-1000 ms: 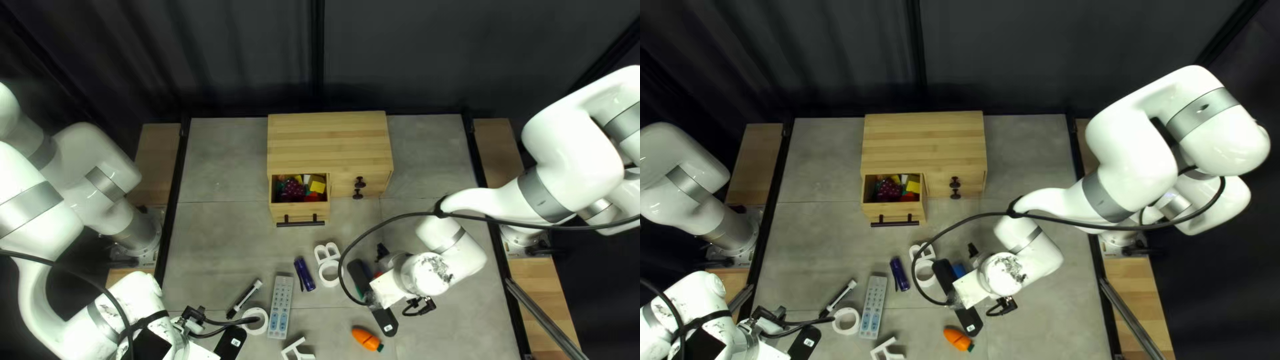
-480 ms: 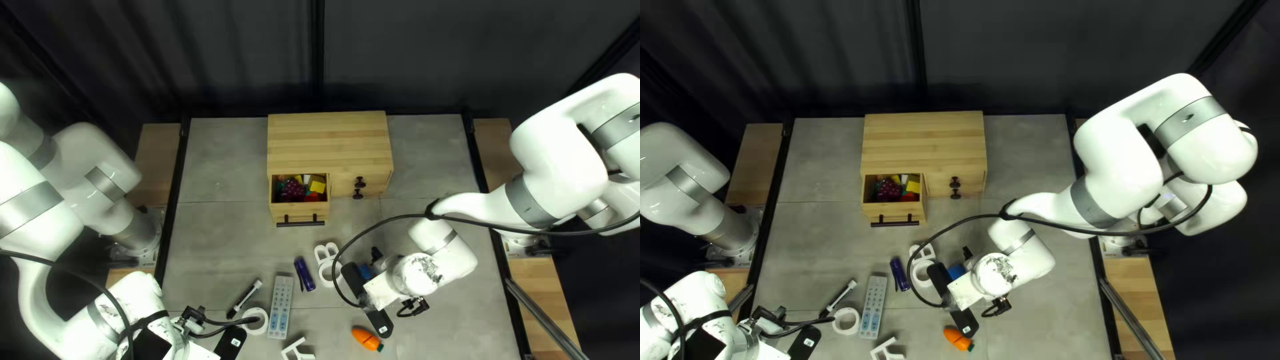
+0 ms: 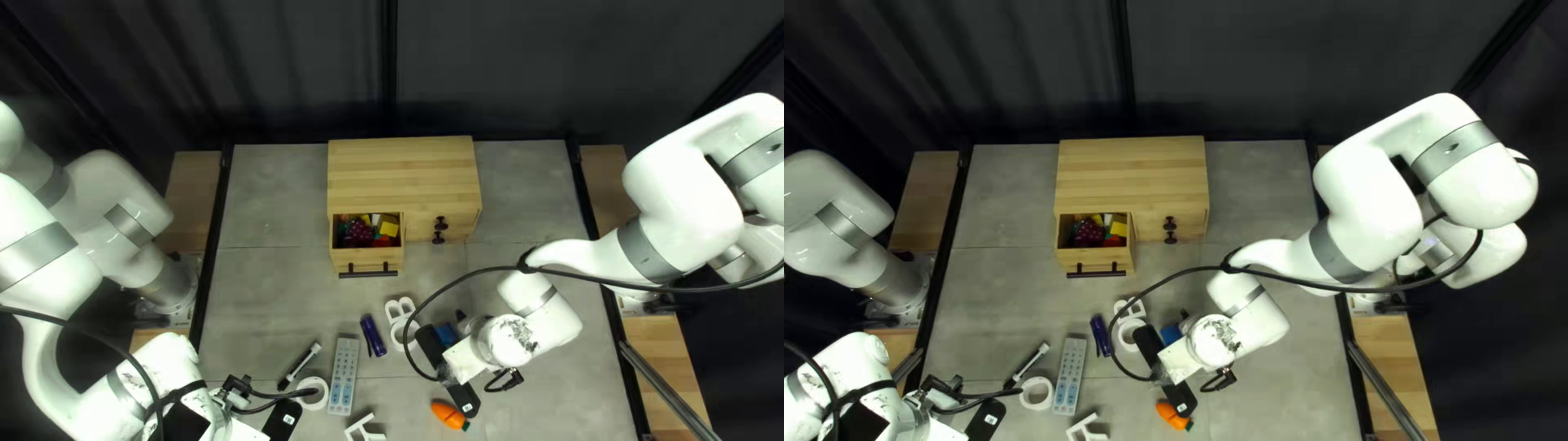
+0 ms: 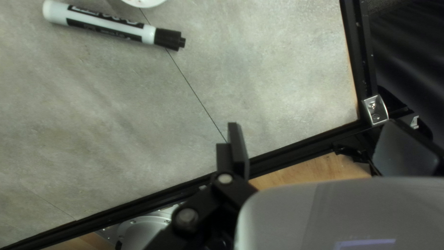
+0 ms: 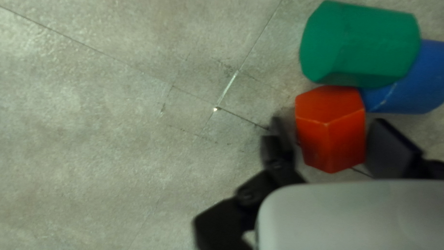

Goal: Open drawers and place objects into drawer and close

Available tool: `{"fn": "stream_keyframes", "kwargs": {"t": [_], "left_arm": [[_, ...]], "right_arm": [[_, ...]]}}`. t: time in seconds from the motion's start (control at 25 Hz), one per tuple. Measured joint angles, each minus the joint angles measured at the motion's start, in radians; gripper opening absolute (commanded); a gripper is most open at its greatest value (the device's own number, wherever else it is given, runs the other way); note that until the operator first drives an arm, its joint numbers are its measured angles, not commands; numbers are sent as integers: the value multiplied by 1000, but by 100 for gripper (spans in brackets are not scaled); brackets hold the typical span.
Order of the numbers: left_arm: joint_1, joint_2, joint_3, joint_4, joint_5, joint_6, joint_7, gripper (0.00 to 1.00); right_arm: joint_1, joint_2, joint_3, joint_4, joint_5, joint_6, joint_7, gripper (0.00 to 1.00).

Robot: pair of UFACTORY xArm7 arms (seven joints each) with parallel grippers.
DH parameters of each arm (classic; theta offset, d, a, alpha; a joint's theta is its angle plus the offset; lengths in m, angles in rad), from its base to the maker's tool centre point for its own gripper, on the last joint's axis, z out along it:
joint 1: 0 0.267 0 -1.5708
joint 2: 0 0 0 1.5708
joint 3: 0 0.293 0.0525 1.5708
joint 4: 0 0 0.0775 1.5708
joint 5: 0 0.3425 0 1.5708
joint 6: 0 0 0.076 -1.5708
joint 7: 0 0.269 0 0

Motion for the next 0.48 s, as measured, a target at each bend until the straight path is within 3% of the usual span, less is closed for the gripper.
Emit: {"fn": "stream_keyframes", "kwargs": {"t": [0.48], "left_arm": [[0,0,0,0,0,0,0,100]], "right_arm": [[18,-99,-29,40,-95,185,108,3]]}}
